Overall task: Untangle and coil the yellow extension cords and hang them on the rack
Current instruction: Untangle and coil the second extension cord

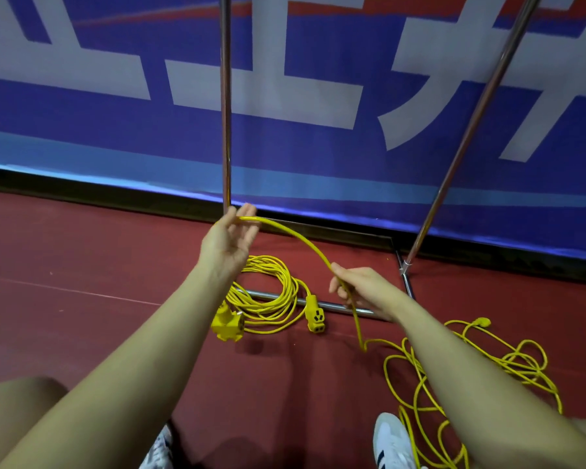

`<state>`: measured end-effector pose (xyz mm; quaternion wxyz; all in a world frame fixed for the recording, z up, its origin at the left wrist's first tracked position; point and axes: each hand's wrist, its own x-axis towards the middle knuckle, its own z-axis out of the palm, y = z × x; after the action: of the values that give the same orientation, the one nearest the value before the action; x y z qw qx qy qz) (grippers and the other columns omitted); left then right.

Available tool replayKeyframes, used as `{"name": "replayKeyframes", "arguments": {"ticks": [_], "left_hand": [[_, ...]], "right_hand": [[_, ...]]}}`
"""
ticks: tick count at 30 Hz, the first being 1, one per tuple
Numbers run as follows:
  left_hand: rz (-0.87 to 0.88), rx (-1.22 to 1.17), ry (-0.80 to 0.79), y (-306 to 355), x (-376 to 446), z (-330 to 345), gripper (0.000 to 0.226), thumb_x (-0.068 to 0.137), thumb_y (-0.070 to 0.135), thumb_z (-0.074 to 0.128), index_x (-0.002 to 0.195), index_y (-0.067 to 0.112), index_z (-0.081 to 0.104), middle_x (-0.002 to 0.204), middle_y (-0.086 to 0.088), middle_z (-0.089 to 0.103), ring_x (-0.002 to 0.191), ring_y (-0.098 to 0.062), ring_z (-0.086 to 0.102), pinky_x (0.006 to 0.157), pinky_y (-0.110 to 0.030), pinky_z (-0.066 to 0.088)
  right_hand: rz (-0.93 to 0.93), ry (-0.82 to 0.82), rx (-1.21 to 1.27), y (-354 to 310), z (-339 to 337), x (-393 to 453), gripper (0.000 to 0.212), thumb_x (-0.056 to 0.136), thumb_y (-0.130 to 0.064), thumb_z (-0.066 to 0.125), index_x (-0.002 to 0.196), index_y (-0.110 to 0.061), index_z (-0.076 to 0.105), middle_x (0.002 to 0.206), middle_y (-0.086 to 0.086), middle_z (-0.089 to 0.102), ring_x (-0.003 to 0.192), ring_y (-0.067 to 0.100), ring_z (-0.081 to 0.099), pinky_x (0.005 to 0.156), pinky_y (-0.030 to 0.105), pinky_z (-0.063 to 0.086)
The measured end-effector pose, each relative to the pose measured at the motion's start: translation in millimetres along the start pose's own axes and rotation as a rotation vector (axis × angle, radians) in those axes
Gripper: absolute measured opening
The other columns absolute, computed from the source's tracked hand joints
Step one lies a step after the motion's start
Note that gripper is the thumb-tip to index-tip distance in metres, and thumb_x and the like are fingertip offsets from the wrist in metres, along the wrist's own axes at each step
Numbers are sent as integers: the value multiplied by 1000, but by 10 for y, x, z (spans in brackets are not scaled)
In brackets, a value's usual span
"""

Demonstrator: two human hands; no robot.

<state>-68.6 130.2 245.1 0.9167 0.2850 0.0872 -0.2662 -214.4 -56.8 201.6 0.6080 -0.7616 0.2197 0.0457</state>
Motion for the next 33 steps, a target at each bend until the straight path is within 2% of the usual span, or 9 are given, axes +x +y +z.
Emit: {"name": "replayKeyframes", "arguments": {"ticks": [3, 6, 11, 15, 20, 22, 25, 30, 33], "left_hand": [[-74, 243, -127, -293, -132, 47, 9, 96, 12, 49, 104, 15, 53, 106, -1, 63, 94, -18, 60, 84, -33, 48], [-57, 257, -200, -448, -166, 157, 17, 93, 2, 52, 100, 15, 45, 109, -7, 64, 93, -23, 65, 81, -36, 53], [-32, 219, -133, -329, -55, 438, 40, 91, -12, 47, 127, -5, 32, 104, -20, 57, 74, -29, 72, 55, -43, 58], [71, 232, -101, -96, -16, 564, 41, 92, -13, 44, 123, 9, 30, 99, -19, 56, 82, -29, 65, 64, -45, 54], [-3, 265, -162, -80, 22, 610, 4, 97, 5, 48, 96, 9, 47, 101, -10, 61, 89, -24, 65, 73, -33, 55], [-56, 260, -250, -236, -38, 730, 17, 94, 5, 53, 106, 13, 44, 96, -6, 67, 84, -22, 68, 79, -34, 54], [18, 278, -303, -388, -68, 839, 35, 91, -10, 47, 114, 14, 37, 94, -9, 68, 77, -19, 71, 79, -32, 54], [230, 112, -164, -86, 162, 799, 40, 94, -15, 36, 114, 19, 29, 103, -12, 62, 79, -19, 68, 81, -35, 51], [266, 66, -87, 55, 250, 753, 39, 95, -7, 43, 116, 22, 28, 112, -14, 58, 88, -21, 66, 80, -32, 50]], "right_hand": [[-20, 14, 71, -91, 84, 12, 48, 97, -43, 42, 64, -11, 56, 48, -3, 36, 42, 9, 27, 46, 22, 24], [-45, -54, 36, -309, 129, -13, 51, 99, -43, 39, 67, -8, 58, 48, -2, 37, 36, 7, 27, 42, 19, 21], [-136, -125, 10, -605, 21, -96, 41, 100, -33, 41, 76, -7, 62, 52, 1, 46, 44, 13, 39, 45, 21, 30], [-95, -168, -78, -585, -113, -126, 33, 98, -27, 47, 77, -8, 64, 54, 2, 50, 48, 12, 45, 51, 20, 40], [-147, -71, -70, -602, -152, -118, 33, 99, -24, 44, 76, -10, 63, 51, -2, 49, 40, 7, 40, 43, 17, 31], [-163, -44, 2, -664, -87, -73, 32, 99, -24, 45, 76, -9, 62, 52, -1, 49, 40, 9, 42, 42, 17, 33], [-189, -106, 85, -795, -46, -31, 31, 99, -24, 45, 78, -8, 63, 54, 3, 52, 45, 14, 48, 48, 21, 40], [-140, -264, 50, -814, -213, 31, 31, 96, -25, 46, 79, -5, 64, 54, 5, 58, 46, 17, 56, 51, 23, 45], [-137, -174, 48, -754, -282, 110, 33, 96, -23, 46, 75, -4, 62, 50, 2, 54, 43, 15, 51, 49, 22, 41]]}}
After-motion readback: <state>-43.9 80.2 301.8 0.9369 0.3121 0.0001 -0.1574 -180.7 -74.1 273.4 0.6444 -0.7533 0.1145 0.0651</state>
